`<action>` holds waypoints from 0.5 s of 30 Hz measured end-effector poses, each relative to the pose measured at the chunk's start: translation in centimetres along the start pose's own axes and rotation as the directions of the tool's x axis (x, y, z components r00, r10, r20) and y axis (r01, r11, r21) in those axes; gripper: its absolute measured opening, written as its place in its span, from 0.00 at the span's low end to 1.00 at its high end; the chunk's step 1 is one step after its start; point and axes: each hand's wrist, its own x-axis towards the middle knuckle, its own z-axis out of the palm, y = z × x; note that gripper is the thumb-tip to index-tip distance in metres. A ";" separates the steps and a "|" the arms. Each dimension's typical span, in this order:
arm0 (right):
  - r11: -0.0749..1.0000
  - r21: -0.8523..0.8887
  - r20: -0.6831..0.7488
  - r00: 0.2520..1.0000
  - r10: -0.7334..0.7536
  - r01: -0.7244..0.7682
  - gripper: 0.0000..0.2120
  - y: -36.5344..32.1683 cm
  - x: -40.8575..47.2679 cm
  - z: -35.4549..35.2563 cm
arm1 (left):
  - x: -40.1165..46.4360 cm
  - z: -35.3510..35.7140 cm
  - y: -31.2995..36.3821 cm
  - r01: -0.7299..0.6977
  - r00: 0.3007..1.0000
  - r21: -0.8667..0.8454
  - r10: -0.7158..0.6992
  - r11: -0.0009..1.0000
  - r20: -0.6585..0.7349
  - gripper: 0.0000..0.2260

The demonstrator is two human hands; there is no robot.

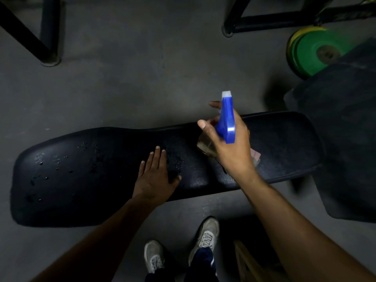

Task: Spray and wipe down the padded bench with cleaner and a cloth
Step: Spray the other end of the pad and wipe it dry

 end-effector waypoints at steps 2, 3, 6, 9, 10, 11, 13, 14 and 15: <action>1.000 -0.018 0.032 0.999 0.024 -0.024 0.23 0.0 0.1 0.0 | 0.0 0.2 0.3 -0.001 1.000 0.000 0.001 1.000 -0.010 0.43; 0.999 -0.029 0.043 0.998 0.038 -0.037 0.25 0.1 0.1 -0.1 | 0.0 0.2 0.4 -0.001 1.000 -0.001 0.001 1.000 -0.012 0.43; 0.998 -0.008 0.057 0.996 0.070 -0.070 0.27 0.7 0.0 -0.6 | 0.1 0.3 0.9 -0.006 1.000 -0.006 0.006 1.000 -0.024 0.43; 0.997 0.021 0.080 0.994 0.072 -0.074 0.30 1.2 0.1 -1.4 | 0.3 0.3 1.1 -0.010 1.000 0.003 0.010 1.000 -0.021 0.42; 0.997 0.017 0.085 0.994 0.071 -0.073 0.31 1.4 0.2 -1.7 | 0.3 0.3 1.2 -0.009 1.000 0.005 0.009 1.000 -0.016 0.42; 0.997 0.007 0.087 0.994 0.070 -0.071 0.30 1.5 0.3 -1.9 | 0.3 0.4 1.3 -0.007 1.000 0.004 0.007 1.000 -0.012 0.42; 0.997 -0.002 0.099 0.992 0.075 -0.076 0.26 1.9 0.5 -2.4 | 0.2 0.5 1.4 -0.005 1.000 0.001 0.005 1.000 -0.012 0.42; 0.997 0.010 0.123 0.990 0.073 -0.075 0.23 2.0 0.6 -2.6 | 0.1 0.5 1.5 -0.007 1.000 0.001 0.007 1.000 -0.013 0.42; 0.996 0.038 0.161 0.984 0.072 -0.079 0.19 2.1 0.6 -2.8 | 0.1 0.5 1.7 -0.008 1.000 0.000 0.008 1.000 -0.013 0.42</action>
